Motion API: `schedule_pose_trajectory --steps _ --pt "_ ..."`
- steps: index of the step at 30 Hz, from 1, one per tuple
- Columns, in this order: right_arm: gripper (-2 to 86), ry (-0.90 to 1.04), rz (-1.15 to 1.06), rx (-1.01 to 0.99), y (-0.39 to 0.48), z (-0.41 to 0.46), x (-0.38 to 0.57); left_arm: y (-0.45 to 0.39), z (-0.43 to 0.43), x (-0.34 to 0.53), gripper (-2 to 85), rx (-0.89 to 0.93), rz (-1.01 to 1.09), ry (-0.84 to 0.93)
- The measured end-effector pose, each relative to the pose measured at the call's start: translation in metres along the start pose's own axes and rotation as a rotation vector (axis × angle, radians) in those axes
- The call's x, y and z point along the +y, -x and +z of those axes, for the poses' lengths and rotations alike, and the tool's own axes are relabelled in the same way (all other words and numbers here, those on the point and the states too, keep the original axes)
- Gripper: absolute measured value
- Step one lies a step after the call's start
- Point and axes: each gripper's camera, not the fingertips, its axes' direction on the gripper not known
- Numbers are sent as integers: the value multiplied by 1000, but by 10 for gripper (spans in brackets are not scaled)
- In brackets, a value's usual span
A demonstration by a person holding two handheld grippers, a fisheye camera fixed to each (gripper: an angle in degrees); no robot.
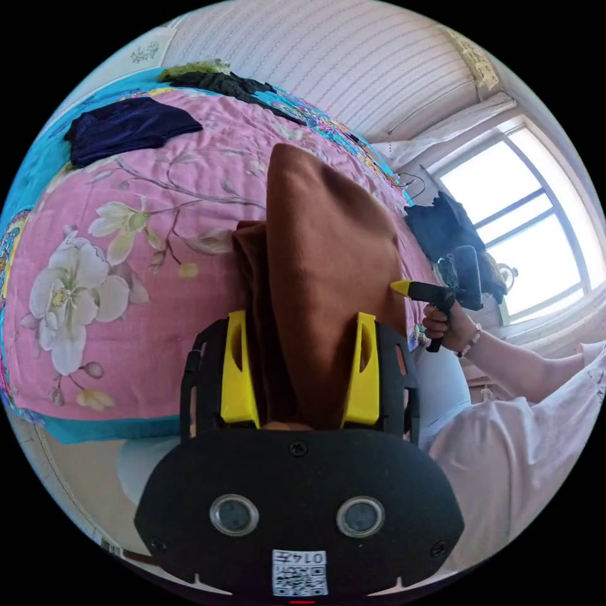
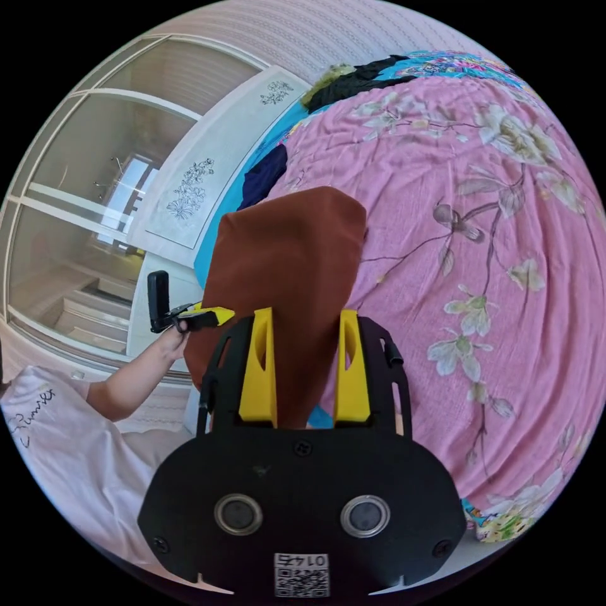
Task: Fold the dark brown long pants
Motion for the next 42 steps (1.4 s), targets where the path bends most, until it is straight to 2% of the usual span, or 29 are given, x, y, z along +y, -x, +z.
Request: schedule_pose_trajectory --steps 4,6,8,11,18,22,26,30,32,34,36,40,42 --pt "112 48 61 -106 -3 -6 -7 -6 -2 -13 178 -57 90 14" --pt "94 52 -31 -63 18 -14 -8 -12 -9 -14 154 -82 128 10" --pt "81 35 -233 -8 57 -29 0 -12 -18 -14 127 -65 112 13" --pt "76 10 -390 -10 95 -48 14 -21 -33 -5 103 -27 139 -27" --pt "73 -56 -452 -25 119 -107 37 -73 -50 -3 90 -15 140 -39" --pt "72 -180 -405 -4 99 -193 52 -138 -39 -44 88 35 264 -48" --pt "75 -262 -417 181 90 -332 42 -227 0 -129 90 224 382 -93" --pt "86 -405 -276 369 68 -485 10 -337 40 -233 108 390 454 -157" --pt "109 -479 -131 616 43 -570 -18 -406 79 -306 122 468 388 -144" --pt "126 -544 35 838 15 -610 -31 -448 112 -348 117 413 351 -94" --pt "135 -558 173 934 -21 -622 -38 -475 141 -370 101 352 307 -34" --pt "127 -295 321 807 -126 -554 -60 -512 185 -365 99 223 438 63" --pt "118 -357 324 894 -136 -531 -57 -514 195 -357 98 182 483 110"
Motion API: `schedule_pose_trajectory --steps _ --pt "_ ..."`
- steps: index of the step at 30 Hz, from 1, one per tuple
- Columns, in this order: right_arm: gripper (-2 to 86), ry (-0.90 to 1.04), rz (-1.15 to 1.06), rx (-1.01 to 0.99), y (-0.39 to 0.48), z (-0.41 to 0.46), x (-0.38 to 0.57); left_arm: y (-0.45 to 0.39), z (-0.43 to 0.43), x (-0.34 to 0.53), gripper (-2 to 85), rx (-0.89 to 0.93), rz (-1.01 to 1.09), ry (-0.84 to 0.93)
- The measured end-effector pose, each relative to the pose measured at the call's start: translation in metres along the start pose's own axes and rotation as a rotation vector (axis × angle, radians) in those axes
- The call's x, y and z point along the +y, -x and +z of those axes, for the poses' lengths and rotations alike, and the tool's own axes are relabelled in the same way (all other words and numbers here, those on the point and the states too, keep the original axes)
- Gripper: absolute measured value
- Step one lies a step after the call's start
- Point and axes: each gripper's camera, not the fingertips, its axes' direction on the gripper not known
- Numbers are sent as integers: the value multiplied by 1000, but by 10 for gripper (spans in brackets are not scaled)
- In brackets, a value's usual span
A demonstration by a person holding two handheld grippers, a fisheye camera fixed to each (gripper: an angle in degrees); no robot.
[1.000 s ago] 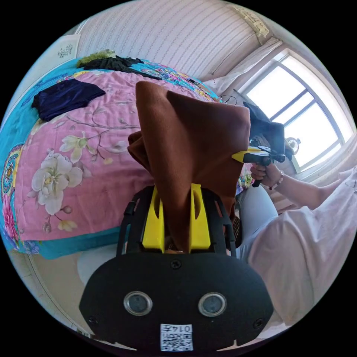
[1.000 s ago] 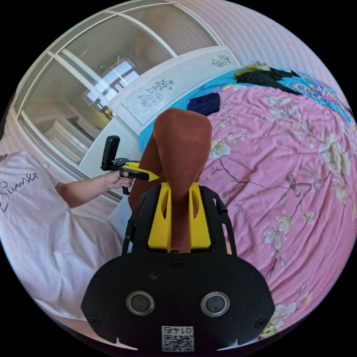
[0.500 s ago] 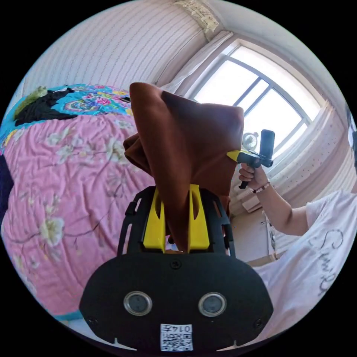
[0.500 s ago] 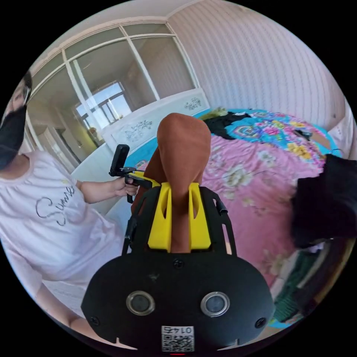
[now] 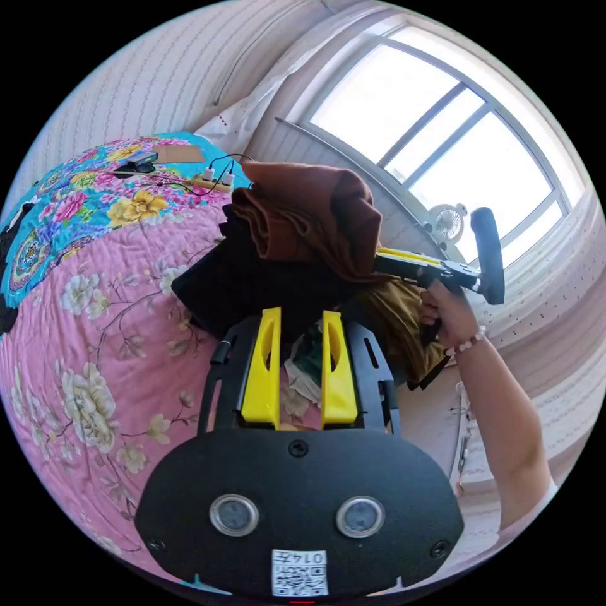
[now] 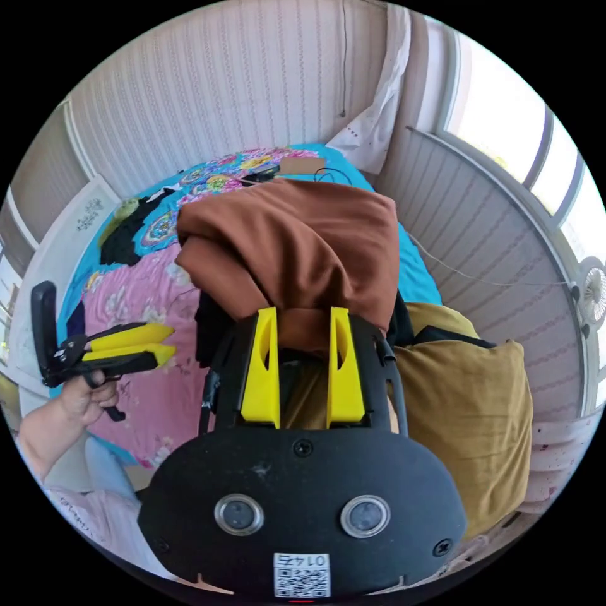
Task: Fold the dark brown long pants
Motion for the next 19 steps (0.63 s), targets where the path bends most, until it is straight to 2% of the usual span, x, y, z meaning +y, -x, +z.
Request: schedule_pose_trajectory --steps 6,9,12,14,19 --pt "112 41 -92 127 42 19 3 18 -39 51 91 -4 53 -20" --pt "112 -23 -69 144 61 5 16 30 -81 103 89 -68 156 -11" --pt "113 -195 -82 50 94 -18 57 52 -141 186 82 -149 197 -41" --pt "114 -246 -175 -120 141 -17 106 76 -195 267 70 -254 143 -96" --pt "111 23 -370 -475 276 73 222 116 -293 435 49 -580 -110 -209"
